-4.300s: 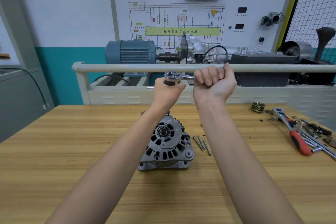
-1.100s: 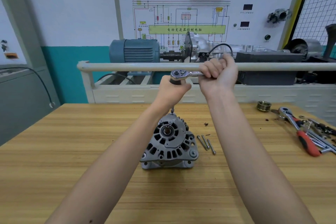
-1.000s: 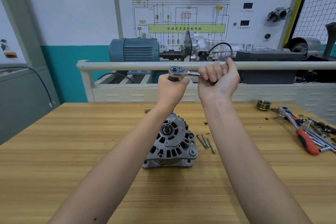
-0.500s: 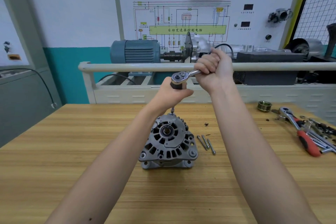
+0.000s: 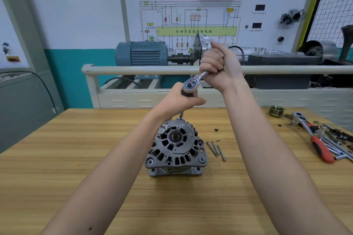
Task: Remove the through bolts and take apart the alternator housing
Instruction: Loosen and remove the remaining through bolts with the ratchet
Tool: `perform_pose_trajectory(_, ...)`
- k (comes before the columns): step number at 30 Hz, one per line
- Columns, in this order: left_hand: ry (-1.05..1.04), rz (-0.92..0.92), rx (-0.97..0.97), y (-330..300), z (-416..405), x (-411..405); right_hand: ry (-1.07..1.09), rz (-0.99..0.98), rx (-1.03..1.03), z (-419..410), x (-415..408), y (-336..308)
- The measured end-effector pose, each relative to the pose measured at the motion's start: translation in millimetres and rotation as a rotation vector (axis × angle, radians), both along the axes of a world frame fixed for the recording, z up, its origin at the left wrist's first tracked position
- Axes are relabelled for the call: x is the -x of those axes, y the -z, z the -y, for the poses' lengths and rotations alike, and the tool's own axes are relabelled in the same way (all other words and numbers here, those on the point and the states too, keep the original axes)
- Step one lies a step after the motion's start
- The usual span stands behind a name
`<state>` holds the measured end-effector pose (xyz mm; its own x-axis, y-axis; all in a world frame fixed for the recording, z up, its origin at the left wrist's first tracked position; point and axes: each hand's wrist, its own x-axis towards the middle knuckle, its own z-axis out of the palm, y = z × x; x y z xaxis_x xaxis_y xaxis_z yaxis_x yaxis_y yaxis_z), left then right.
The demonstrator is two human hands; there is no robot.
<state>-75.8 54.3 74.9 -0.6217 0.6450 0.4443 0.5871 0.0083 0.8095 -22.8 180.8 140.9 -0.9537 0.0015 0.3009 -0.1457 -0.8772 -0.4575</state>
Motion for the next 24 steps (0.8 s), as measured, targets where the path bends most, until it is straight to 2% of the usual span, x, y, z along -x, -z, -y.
perform_pose_trajectory(4,-0.038,0.053,-0.073,4,-4,0,0.030,0.000,0.091,1,-1,4)
perform_pose_trajectory(10,-0.225,0.116,-0.247,4,-18,2,0.490,-0.096,0.309,25,-28,35)
perform_pose_trajectory(12,-0.229,0.115,-0.244,3,-20,2,0.545,-0.106,0.306,29,-33,37)
perform_pose_trajectory(15,-0.152,0.070,-0.119,2,-10,4,0.437,-0.053,0.241,17,-27,25)
perform_pose_trajectory(18,-0.005,0.008,0.008,1,3,5,0.188,0.020,0.112,5,-14,9)
perform_pose_trajectory(21,-0.031,-0.004,0.035,0,-1,3,0.021,0.048,0.006,0,2,-3)
perform_pose_trajectory(24,-0.087,0.027,-0.006,1,-8,1,0.019,0.050,0.051,-2,4,-4)
